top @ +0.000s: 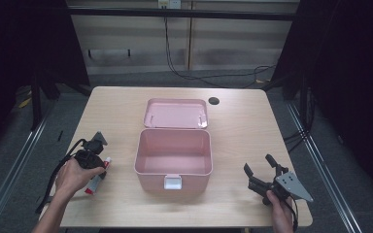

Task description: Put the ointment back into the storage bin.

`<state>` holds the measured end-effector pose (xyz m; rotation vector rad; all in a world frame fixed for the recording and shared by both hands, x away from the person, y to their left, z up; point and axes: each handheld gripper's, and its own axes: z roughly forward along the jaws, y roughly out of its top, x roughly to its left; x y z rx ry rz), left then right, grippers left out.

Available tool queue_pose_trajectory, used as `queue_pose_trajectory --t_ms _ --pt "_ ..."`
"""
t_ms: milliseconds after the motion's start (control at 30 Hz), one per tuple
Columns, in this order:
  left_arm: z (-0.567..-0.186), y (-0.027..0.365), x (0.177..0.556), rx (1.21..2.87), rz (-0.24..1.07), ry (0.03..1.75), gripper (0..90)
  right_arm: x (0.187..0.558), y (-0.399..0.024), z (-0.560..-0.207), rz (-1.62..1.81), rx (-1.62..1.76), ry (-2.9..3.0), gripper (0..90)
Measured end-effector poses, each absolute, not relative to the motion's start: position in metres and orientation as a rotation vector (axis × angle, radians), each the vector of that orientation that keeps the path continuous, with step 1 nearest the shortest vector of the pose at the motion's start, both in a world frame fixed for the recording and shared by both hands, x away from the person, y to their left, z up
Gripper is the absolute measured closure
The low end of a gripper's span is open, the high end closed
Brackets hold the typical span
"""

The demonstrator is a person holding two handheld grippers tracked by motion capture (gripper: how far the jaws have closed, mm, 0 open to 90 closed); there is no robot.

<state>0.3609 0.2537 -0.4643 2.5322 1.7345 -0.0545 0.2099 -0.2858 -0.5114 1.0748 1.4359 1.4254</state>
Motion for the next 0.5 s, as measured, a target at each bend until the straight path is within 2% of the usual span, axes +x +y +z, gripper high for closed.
queue_pose_trajectory --t_ms 500 --pt "-0.455 0.267 0.362 2.47 -0.087 1.777 71.3 0.21 -0.286 -0.511 1.424 1.077 1.439 13.1"
